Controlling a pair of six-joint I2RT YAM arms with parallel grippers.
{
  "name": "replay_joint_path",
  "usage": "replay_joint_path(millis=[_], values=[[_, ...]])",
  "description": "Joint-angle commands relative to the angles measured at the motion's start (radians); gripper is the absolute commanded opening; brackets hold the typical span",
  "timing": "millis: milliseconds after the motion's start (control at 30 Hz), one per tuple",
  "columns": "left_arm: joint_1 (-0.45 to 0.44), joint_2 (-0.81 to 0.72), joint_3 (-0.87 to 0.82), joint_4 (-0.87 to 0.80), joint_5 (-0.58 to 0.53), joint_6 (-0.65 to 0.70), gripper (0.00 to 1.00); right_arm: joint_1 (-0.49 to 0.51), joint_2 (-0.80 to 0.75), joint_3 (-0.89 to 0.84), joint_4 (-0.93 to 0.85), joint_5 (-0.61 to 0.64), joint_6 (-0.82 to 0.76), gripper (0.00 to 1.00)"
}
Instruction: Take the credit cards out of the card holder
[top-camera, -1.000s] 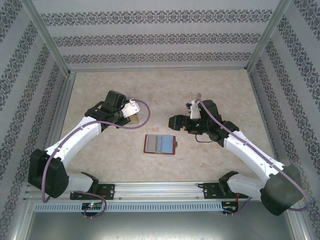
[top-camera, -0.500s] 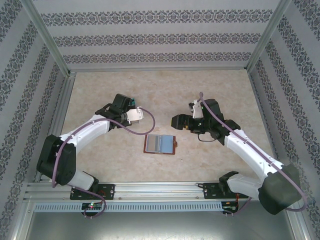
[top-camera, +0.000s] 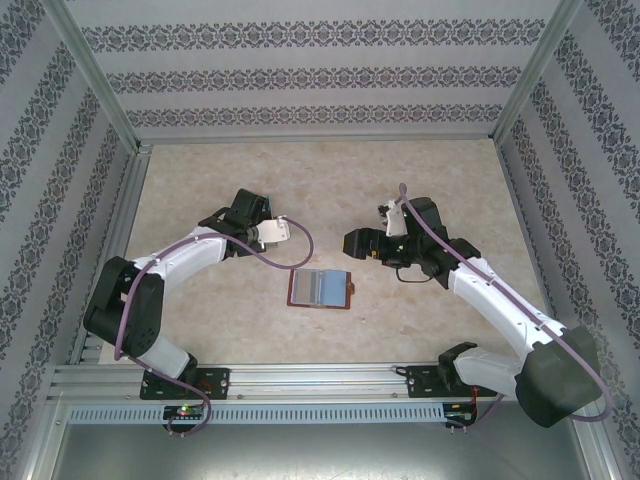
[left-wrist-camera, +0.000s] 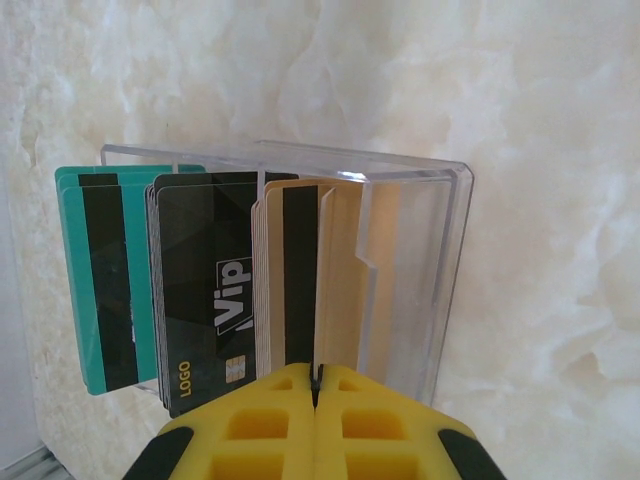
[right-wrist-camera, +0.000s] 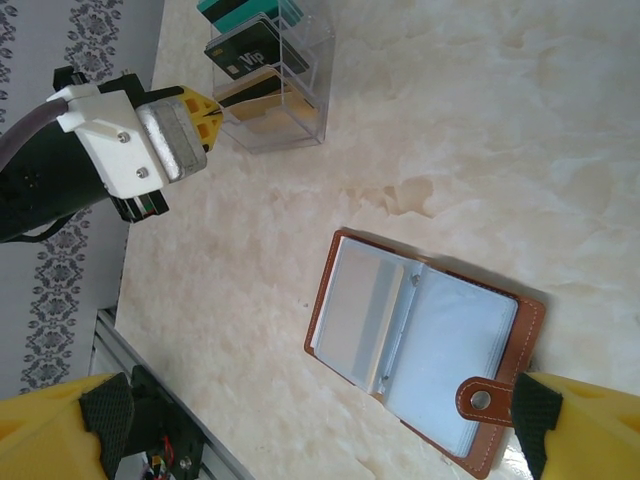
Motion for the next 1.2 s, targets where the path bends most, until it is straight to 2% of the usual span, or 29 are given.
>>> replay_joint_path(millis=[0,133,233,333,500,733,967,1167], values=[[0.011,0.022,-0.01,0.046,0.001,0.003,0.0,-0.01,0.002,0.023,-0.003,-0.022,-0.011,0.98],[0.017,0.039,-0.019,0.059,0.006,-0.003,0.01,-0.01,0.002,0.018,0.002,-0.025,-0.006,0.98],[0.024,0.048,-0.018,0.066,0.004,-0.015,0.07,-0.01,-0.001,0.017,0.001,-0.026,-0.003,0.98],[0.03,0.054,-0.006,0.062,0.001,-0.024,0.17,-0.011,-0.006,0.011,0.002,-0.026,-0.002,0.98],[0.042,0.066,0.017,0.053,-0.001,-0.046,0.23,-0.012,-0.009,0.003,0.01,-0.029,0.005,0.98],[0.06,0.102,0.072,0.085,-0.064,-0.101,0.29,-0.011,-0.019,-0.004,0.01,-0.029,0.012,0.98],[0.077,0.093,0.12,0.076,-0.079,-0.182,0.31,-0.009,-0.037,-0.022,0.022,-0.03,0.029,0.98],[0.084,-0.009,0.089,0.071,-0.022,-0.275,0.36,0.006,-0.034,-0.023,0.029,-0.021,0.035,0.98]])
